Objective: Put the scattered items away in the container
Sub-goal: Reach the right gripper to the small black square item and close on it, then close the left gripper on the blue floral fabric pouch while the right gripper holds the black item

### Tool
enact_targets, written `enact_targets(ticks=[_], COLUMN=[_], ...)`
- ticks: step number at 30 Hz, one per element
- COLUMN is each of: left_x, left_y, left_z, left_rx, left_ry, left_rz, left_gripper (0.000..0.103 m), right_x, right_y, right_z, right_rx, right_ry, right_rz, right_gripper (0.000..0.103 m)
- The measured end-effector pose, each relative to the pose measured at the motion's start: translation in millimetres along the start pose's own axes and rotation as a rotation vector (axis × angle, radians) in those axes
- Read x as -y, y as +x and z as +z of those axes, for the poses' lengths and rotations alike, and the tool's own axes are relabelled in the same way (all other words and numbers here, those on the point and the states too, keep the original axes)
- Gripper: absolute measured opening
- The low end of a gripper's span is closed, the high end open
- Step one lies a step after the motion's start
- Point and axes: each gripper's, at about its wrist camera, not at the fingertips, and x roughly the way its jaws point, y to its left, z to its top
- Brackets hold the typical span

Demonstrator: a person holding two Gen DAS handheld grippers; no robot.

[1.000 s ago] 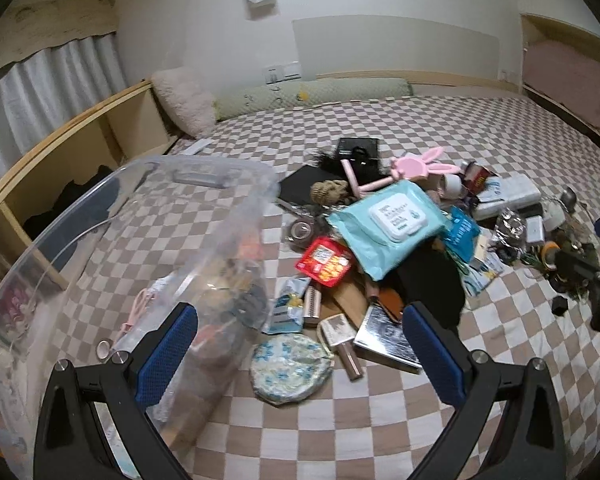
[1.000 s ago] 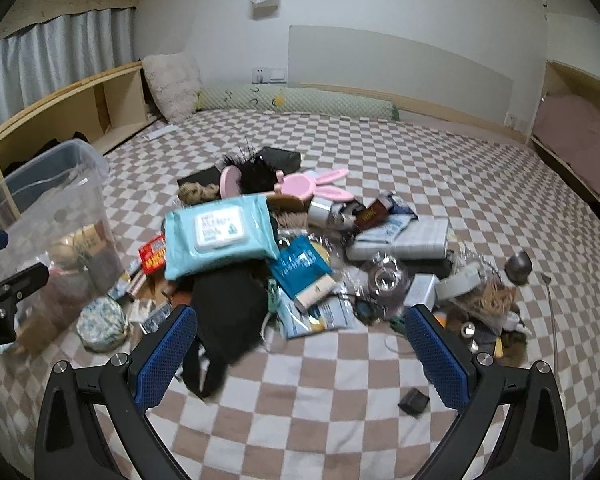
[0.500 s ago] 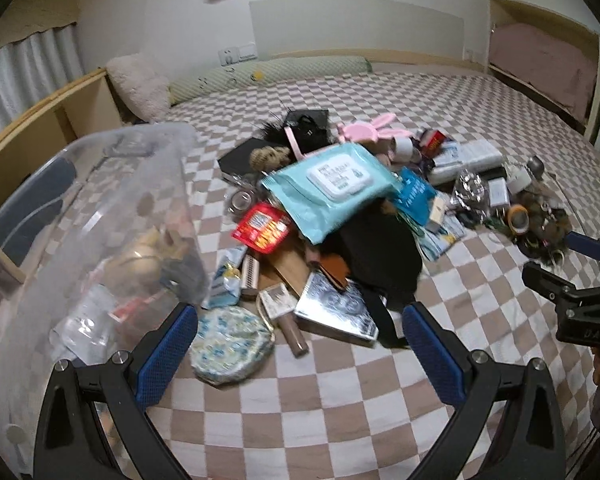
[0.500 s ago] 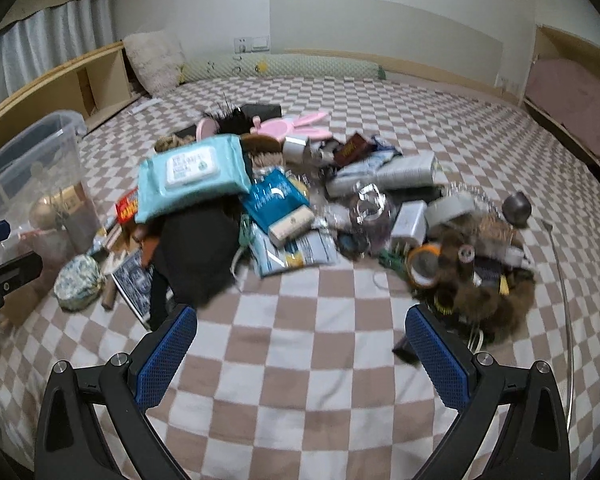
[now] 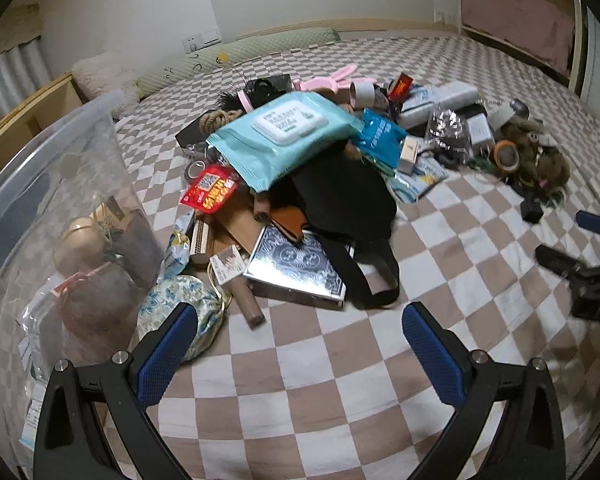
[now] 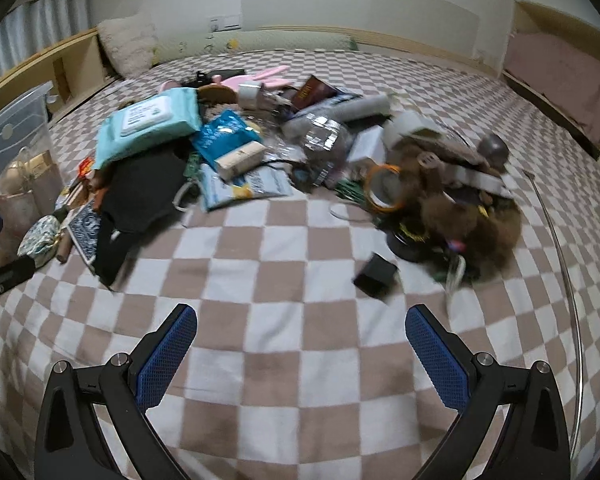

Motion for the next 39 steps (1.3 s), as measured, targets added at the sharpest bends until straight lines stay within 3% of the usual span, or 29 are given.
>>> enact_targets(ticks=[14,23,32,36,39], left_x=[2,7,-5,-16,-27], left_y=[23,26,29,33,40], left_z=[-12,-12,-10,-7,-8], left_rx=[-0.049,-0.033,-0.031,-0.035,-0.048], left_ry=[0.028,0.047,-0.011,-0.053,-0.080], left_rz=[0.028,0.002,-0.039,-0.048,-0.013], left_gripper=[0.103,0.103,0.103,0.103,0.103], right_x=[69,70,54,54,52], right_y=[12,30,55,53,48], right_z=[-9,7,18,16,13], right_rx=[-0.016,-0.010,-0.032,-0.027,-0.029], right_ry=[0.153,0.152,0.117,0.115,0.118], right_rz=[-0.004,0.041,0.055,0.056,0.081], right_gripper=[0.103,0.064,0.030,0.028,0.028])
